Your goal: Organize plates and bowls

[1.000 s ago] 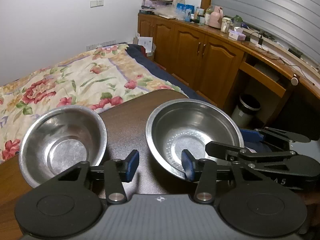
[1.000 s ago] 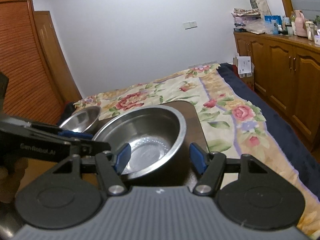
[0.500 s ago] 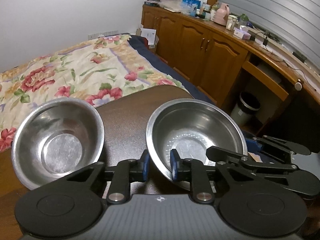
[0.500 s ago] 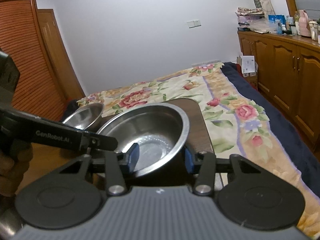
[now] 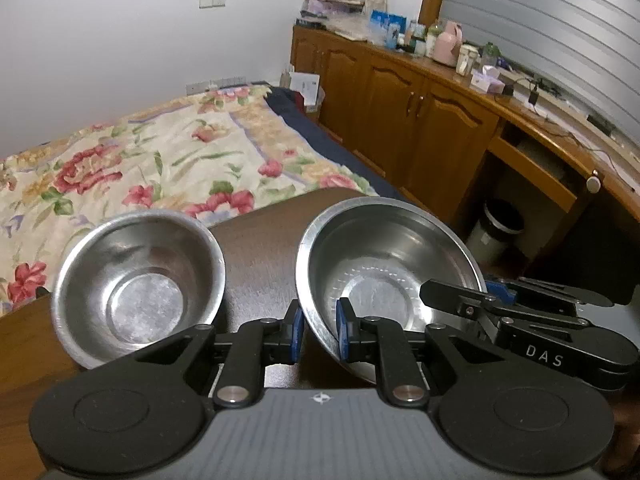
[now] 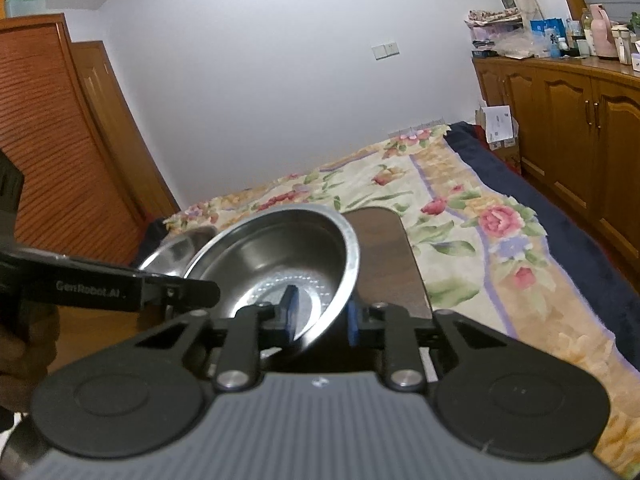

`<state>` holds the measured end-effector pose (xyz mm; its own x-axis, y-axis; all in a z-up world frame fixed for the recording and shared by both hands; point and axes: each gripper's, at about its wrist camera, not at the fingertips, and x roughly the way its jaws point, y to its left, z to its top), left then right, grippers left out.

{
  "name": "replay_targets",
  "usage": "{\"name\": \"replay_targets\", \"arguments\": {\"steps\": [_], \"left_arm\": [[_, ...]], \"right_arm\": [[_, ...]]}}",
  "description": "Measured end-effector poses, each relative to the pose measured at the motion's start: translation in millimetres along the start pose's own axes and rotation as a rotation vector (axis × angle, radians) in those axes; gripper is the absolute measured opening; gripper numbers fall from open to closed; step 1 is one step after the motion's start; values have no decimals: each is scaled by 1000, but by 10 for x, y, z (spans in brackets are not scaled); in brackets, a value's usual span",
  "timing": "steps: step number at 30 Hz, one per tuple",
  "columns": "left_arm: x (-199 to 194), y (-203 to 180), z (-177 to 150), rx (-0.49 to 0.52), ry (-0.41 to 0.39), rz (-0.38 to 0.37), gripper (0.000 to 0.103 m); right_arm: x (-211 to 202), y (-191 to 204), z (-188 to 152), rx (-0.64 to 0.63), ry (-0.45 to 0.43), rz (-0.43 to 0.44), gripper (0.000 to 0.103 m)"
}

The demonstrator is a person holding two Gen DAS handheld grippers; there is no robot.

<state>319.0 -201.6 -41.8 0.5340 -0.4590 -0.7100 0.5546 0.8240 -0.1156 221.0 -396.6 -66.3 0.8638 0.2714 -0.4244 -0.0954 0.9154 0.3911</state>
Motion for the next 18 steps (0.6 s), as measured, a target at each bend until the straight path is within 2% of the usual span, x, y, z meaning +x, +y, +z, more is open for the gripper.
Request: {"name": "replay_targets", "arguments": {"steps": [18], "left_arm": [[-612, -92, -36, 17, -106, -33, 19]], "right_arm": [[-425, 251, 195, -55, -64, -14, 23]]}}
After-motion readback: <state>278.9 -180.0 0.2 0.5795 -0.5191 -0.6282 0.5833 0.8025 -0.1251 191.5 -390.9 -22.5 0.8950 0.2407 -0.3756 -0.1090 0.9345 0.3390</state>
